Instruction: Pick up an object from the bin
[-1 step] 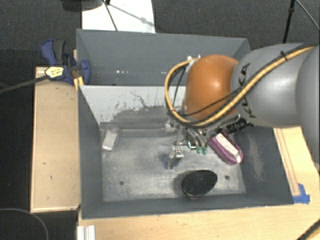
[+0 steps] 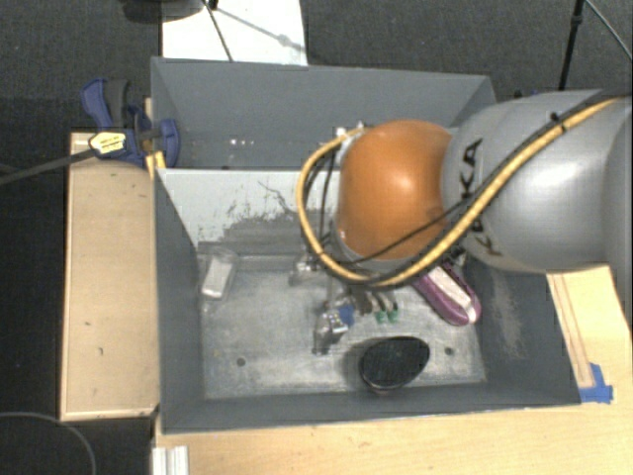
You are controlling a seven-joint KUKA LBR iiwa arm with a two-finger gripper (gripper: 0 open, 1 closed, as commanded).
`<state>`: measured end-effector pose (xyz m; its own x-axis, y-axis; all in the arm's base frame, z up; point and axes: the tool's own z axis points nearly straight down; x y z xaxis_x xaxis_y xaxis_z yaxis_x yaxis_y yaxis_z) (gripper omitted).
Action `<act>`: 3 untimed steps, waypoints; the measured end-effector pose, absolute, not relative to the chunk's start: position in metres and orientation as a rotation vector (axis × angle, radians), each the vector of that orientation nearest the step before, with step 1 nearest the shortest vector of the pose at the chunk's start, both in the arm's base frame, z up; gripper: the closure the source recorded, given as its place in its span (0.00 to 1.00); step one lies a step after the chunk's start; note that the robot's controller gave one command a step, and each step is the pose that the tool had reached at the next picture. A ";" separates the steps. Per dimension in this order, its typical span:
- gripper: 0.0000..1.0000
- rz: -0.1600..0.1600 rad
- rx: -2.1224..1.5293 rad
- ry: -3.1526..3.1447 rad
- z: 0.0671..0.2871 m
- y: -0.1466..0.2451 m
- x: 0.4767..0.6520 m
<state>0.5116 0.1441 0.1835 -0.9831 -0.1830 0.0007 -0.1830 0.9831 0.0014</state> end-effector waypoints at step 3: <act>0.00 -0.002 1.470 -2.784 0.102 0.050 0.546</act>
Offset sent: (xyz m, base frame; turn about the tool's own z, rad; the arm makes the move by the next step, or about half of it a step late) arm -0.0326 -0.0661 -0.1135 -0.2680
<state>0.5457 0.0501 0.1018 -0.5640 -0.8257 -0.0059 -0.8258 0.5640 -0.0019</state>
